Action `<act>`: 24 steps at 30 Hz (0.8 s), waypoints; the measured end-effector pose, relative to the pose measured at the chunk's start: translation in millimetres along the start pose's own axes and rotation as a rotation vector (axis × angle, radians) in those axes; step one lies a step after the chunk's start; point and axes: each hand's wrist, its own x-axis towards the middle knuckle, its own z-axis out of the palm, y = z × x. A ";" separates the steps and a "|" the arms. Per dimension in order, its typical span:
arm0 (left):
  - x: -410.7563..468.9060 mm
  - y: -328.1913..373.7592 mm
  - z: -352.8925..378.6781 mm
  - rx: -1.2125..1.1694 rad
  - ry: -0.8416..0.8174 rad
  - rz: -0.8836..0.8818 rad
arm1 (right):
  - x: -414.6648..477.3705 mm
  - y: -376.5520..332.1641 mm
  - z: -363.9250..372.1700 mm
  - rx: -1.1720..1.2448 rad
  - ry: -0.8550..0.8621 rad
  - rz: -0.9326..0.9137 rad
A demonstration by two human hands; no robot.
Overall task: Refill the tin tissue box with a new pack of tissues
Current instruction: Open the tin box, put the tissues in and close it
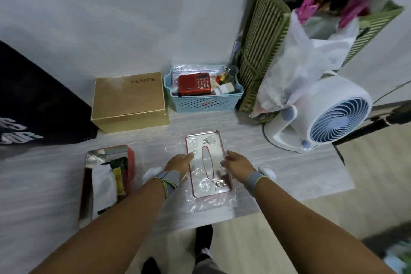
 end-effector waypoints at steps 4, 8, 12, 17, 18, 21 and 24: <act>-5.3 11.6 7.0 -0.075 0.000 -0.060 | 7.1 0.3 -2.1 -0.015 0.000 -0.007; -20.9 17.6 2.4 -0.257 0.001 -0.147 | 10.3 -2.8 -1.5 0.069 0.007 0.004; -35.8 20.5 -17.9 -0.325 0.001 -0.119 | -4.1 -20.8 0.5 0.118 -0.004 0.017; -56.8 15.9 -54.1 -0.266 0.079 0.009 | -31.6 -68.0 16.3 0.296 -0.105 0.003; -59.4 13.4 -63.9 -0.266 0.098 0.039 | -35.4 -76.4 22.5 0.327 -0.122 0.000; -74.3 1.3 -104.6 -0.273 0.168 0.159 | -49.0 -103.5 50.3 0.422 -0.125 -0.055; -86.9 -7.3 -141.2 -0.234 0.258 0.308 | -57.0 -125.8 73.0 0.559 -0.115 -0.083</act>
